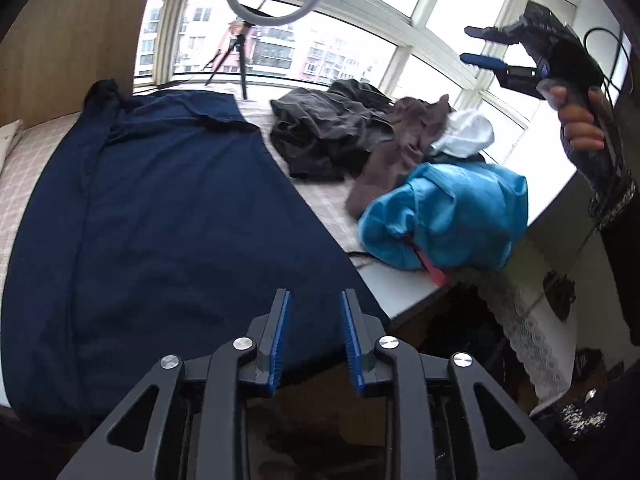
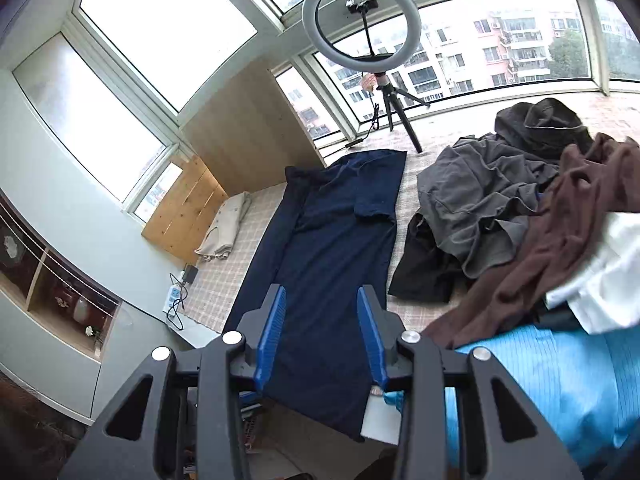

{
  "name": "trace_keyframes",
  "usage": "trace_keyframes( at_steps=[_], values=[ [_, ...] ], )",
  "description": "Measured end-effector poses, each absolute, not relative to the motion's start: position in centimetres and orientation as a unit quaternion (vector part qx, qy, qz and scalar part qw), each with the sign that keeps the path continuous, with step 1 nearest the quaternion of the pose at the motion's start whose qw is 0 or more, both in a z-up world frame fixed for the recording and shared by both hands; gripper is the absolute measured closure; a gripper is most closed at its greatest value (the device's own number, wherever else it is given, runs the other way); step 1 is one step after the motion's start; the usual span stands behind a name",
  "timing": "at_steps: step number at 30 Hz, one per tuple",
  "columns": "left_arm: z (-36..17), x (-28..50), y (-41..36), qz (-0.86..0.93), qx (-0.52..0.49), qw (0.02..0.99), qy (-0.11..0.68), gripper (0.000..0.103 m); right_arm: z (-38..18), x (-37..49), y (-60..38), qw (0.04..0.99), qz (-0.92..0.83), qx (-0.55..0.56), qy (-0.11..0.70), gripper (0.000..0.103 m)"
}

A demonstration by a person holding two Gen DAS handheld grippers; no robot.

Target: Fold clothes

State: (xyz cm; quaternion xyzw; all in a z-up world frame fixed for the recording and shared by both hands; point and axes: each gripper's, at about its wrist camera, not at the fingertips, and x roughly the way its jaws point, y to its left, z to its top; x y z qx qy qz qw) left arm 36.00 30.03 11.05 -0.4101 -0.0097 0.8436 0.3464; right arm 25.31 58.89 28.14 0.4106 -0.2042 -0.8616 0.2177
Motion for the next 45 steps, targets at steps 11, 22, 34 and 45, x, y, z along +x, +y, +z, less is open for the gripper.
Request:
trace_keyframes(
  at_steps=[11,22,34,45],
  values=[
    [4.1,40.2,42.0,0.833,-0.365,0.341,0.237,0.067,24.6,28.9,61.6,0.175,-0.851,0.441,-0.224,0.066],
    [6.6,37.1,40.2,0.841,-0.390,0.356,0.114,0.102,21.1,16.4,55.7,0.210,-0.839,0.480,-0.147,0.066],
    [9.0,34.1,34.0,0.846,-0.437,0.299,-0.066,0.102,5.1,-10.8,51.7,0.123,-0.787,0.576,-0.186,0.066],
    [8.5,32.5,31.9,0.833,-0.436,0.299,-0.164,0.103,5.4,-14.7,48.0,0.128,-0.786,0.594,-0.112,0.100]
  ],
)
